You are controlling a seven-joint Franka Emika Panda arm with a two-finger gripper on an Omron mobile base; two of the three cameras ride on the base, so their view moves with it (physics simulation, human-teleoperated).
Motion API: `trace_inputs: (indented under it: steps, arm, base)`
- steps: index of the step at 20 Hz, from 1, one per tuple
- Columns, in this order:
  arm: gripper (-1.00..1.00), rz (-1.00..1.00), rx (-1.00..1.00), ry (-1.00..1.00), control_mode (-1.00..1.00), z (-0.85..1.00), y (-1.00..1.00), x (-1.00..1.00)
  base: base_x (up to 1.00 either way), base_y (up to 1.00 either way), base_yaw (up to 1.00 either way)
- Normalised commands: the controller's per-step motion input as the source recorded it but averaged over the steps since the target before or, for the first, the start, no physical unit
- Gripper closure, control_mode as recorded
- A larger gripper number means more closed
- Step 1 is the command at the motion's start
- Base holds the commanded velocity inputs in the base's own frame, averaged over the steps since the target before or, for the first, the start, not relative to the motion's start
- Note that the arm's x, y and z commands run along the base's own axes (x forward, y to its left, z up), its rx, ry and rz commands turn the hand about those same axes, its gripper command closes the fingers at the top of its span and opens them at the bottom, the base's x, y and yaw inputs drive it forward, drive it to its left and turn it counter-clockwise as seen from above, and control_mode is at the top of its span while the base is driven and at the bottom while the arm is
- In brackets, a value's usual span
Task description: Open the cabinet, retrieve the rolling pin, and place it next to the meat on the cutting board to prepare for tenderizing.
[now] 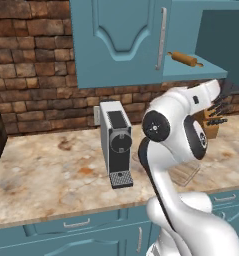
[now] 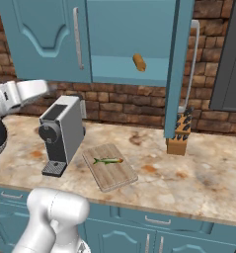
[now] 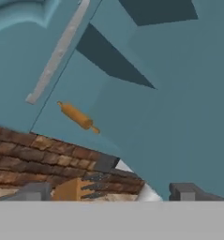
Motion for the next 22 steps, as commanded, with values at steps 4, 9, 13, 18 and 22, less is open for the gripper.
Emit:
trace_inputs:
  steps: [4,9,13,18,22]
  arm:
    - [-1.0,0.07,0.32,-0.19,-1.0,0.37,0.0,-0.12]
    - [-1.0,0.05,0.25,-0.07,-1.0,0.19,-0.07,0.21]
    - [-1.0,0.17,0.26,-0.04,-1.0,0.1,-0.29,0.53]
    - [-1.0,0.16,0.09,-0.02,-1.0,0.0,-0.04,0.47]
    - [-1.0,0.03,0.0,-0.03,-1.0,0.0,0.0,0.04]
  base:
    - [0.0,0.0,0.0]
    - [0.0,0.0,0.0]
    - [0.0,0.0,0.0]
    - [0.0,0.0,0.0]
    - [0.0,0.0,0.0]
